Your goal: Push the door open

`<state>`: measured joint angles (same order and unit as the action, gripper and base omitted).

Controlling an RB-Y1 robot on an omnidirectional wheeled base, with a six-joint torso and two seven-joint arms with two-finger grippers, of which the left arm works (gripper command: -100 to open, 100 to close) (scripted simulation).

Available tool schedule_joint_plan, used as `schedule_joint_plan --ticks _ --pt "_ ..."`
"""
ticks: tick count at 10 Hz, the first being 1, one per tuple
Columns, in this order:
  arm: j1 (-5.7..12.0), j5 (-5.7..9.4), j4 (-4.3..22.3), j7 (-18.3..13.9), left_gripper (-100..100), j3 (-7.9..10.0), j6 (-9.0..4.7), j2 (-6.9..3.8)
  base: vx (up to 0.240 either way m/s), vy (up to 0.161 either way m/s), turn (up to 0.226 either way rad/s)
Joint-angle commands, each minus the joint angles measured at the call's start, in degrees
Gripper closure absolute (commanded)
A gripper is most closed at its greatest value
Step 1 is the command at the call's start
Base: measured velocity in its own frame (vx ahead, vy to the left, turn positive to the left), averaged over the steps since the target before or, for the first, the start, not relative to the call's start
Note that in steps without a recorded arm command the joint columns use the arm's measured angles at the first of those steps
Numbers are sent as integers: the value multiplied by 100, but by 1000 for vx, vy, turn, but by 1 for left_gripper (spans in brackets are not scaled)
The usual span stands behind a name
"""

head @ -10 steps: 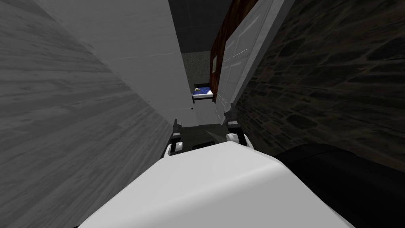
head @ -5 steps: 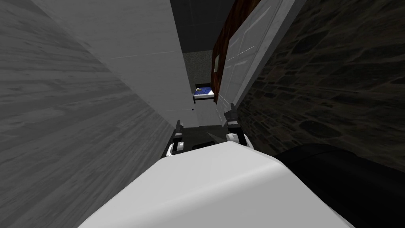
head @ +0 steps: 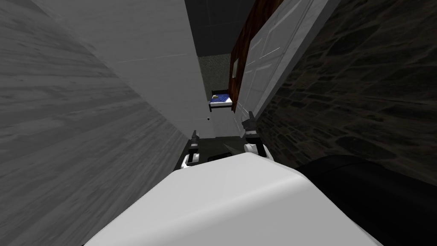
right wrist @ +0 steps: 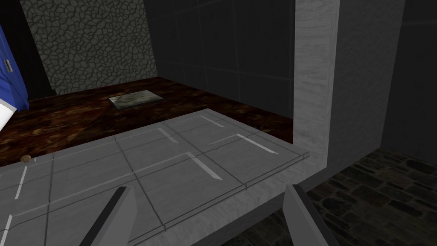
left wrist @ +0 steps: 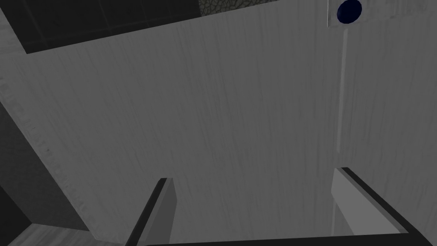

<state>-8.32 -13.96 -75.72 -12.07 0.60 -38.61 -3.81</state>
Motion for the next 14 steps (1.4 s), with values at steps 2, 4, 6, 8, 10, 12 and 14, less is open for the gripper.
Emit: schedule_joint_plan --ticks 2,4,6,8,10,12,14 --pt "127 -96 380 -18 -100 -1 -87 36 91 -10 46" --pt "176 -131 517 -25 -100 -1 -113 51 83 -15 27" --pt "274 -201 791 -40 -100 -2 -164 82 62 -8 37" --pt "370 -269 1058 -55 -100 -2 -215 115 103 -12 37" --pt "459 -333 1306 -68 -100 -3 -261 153 105 -24 37" --pt "548 -396 1555 -82 -100 -3 -308 192 87 -13 40" --pt "630 -454 1782 -94 -100 -3 -351 233 97 -19 32"
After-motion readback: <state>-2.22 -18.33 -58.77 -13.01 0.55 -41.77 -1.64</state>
